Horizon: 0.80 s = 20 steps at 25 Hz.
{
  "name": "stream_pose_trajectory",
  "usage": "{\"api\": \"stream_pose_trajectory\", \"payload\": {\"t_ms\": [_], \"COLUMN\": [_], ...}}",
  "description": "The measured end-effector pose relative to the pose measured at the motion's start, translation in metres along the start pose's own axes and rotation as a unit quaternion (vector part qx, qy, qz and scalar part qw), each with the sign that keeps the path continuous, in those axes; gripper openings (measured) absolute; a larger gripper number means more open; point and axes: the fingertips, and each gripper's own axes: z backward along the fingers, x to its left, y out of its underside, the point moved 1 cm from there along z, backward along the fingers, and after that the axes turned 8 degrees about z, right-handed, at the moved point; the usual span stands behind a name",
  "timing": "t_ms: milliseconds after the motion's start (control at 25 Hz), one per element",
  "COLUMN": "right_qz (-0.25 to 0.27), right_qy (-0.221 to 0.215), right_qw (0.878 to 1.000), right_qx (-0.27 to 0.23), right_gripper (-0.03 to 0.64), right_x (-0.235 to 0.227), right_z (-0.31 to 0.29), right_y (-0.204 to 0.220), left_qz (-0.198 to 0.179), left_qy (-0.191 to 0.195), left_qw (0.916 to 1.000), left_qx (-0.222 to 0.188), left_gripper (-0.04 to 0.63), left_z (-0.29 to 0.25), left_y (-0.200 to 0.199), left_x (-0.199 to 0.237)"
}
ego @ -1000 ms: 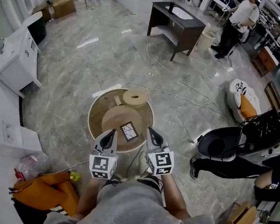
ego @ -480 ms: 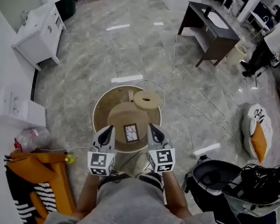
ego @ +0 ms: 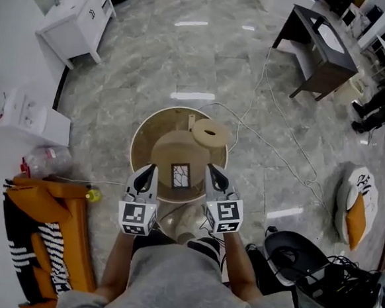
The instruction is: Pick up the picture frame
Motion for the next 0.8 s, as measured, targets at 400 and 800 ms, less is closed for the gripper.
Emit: {"api": "stream_pose_trajectory", "payload": {"t_ms": [400, 800], "right_qz": [-0.018, -0.037], "right_qy": [-0.016, -0.022], "right_qw": [0.999, 0.996], "right_qx": [0.03, 0.078], "right_gripper": [0.002, 0.002], "right_x": [-0.008, -0.007], "right_z": [-0.024, -0.083], "right_y": [0.037, 0.103], "left_qz": [0.013, 0.035], "left_qy": [-0.014, -0.011], "left_qw": [0.9996, 0.9968], "left_qx": [0.02, 0.072], "left_gripper": [0.017, 0.017], "left_z": [-0.021, -0.079], "left_y": [0.03, 0.102], "left_x": [0.007, 0.045]}}
